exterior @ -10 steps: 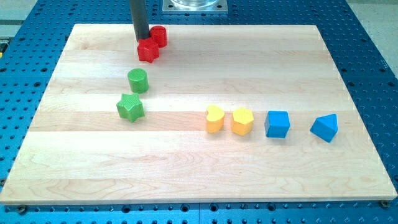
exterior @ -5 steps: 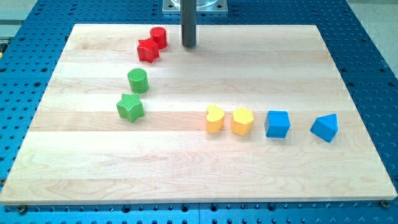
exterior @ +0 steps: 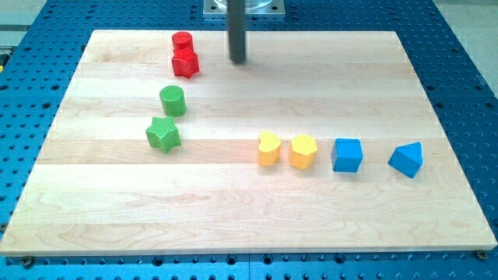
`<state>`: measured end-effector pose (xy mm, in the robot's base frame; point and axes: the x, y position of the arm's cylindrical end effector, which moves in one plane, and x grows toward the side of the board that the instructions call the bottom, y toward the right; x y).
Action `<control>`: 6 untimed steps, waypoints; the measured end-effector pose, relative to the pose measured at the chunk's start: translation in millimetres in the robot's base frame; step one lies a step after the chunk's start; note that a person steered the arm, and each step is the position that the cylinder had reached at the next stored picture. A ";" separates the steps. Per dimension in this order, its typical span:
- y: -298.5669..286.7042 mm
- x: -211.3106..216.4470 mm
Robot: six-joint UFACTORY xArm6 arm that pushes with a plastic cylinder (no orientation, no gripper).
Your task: Slightly push the red blocks to the left
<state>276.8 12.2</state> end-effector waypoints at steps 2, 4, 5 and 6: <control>-47.5 21.2; -101.1 10.7; -91.8 20.3; -27.8 43.6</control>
